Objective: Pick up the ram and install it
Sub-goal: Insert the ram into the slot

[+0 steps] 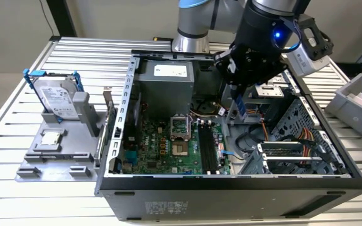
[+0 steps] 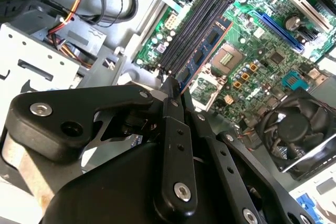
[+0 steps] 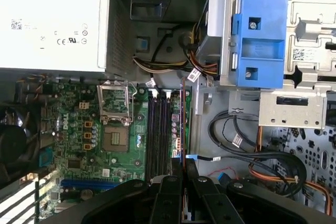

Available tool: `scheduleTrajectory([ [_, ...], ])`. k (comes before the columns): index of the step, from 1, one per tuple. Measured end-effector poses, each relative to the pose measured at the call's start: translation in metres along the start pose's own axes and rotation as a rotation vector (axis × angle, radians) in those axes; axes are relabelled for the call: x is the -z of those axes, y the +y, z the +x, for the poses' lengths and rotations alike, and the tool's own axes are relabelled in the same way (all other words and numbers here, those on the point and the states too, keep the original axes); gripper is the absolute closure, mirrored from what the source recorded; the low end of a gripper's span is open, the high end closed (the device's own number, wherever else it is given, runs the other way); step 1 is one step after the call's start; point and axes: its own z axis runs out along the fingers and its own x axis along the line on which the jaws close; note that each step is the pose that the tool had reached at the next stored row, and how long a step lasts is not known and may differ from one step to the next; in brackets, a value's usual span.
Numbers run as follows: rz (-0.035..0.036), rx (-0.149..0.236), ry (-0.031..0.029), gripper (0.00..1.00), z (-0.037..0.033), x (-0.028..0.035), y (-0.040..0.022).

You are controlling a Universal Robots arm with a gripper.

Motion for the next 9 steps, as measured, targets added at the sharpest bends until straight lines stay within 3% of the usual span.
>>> scheduleTrajectory([
  [9,0.0009,0.0,0.0,1.0,0.0,-0.0071,-0.0001],
])
